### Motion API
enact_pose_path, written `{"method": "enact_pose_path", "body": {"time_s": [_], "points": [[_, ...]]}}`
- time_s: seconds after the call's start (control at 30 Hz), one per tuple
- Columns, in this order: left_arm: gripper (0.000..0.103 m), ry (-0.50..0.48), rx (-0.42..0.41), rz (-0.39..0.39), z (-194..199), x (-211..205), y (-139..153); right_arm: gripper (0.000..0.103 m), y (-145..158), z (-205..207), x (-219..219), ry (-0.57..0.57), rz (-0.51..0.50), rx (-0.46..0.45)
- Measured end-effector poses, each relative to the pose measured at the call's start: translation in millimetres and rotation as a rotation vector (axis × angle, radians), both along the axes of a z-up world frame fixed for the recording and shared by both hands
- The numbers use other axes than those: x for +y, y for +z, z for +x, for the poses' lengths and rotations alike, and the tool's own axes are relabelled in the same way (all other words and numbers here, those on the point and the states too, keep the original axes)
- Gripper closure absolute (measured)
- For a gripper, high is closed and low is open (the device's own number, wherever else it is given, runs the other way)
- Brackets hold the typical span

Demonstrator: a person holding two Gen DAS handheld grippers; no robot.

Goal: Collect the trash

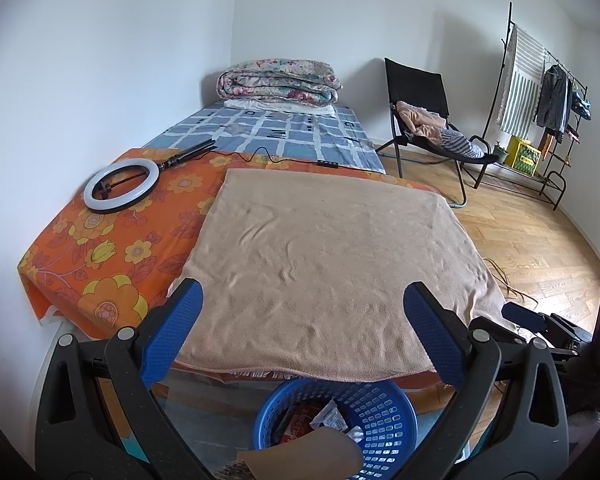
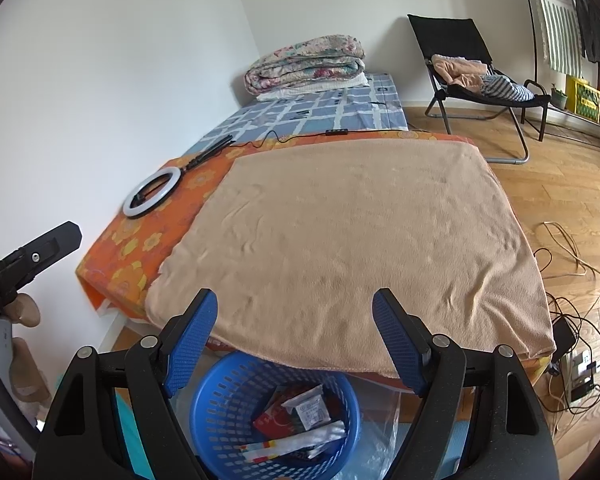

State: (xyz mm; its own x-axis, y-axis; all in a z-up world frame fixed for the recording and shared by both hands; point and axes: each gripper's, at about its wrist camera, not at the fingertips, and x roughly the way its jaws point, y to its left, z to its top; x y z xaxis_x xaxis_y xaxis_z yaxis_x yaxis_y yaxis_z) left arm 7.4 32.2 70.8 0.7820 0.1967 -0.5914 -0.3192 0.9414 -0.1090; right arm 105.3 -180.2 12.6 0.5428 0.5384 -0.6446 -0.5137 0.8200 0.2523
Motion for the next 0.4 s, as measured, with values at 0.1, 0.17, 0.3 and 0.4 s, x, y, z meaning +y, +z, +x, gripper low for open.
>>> {"method": "enact_pose_path", "body": {"time_s": [0.1,0.17,0.3,0.4], "points": [[0.001,0.007,0.005,-0.001,1.0,3.2,-2.9,0.023,-0.4,0.2,0.1,0.000,0.000,0.002],[0.001,0.007,0.010,0.000,3.2,3.5,-3.8,0.023,-0.7,0.4,0.8,-0.001,-0.001,0.003],[0.001,0.008,0.023,0.003,7.1,3.4,-6.3,0.023,-4.4,2.1,2.6,-0.001,-0.006,0.011],[0.001,0.013,0.029,-0.002,8.9,5.5,-8.7,0.023,-7.0,4.3,5.1,-0.005,-0.013,0.019]]}}
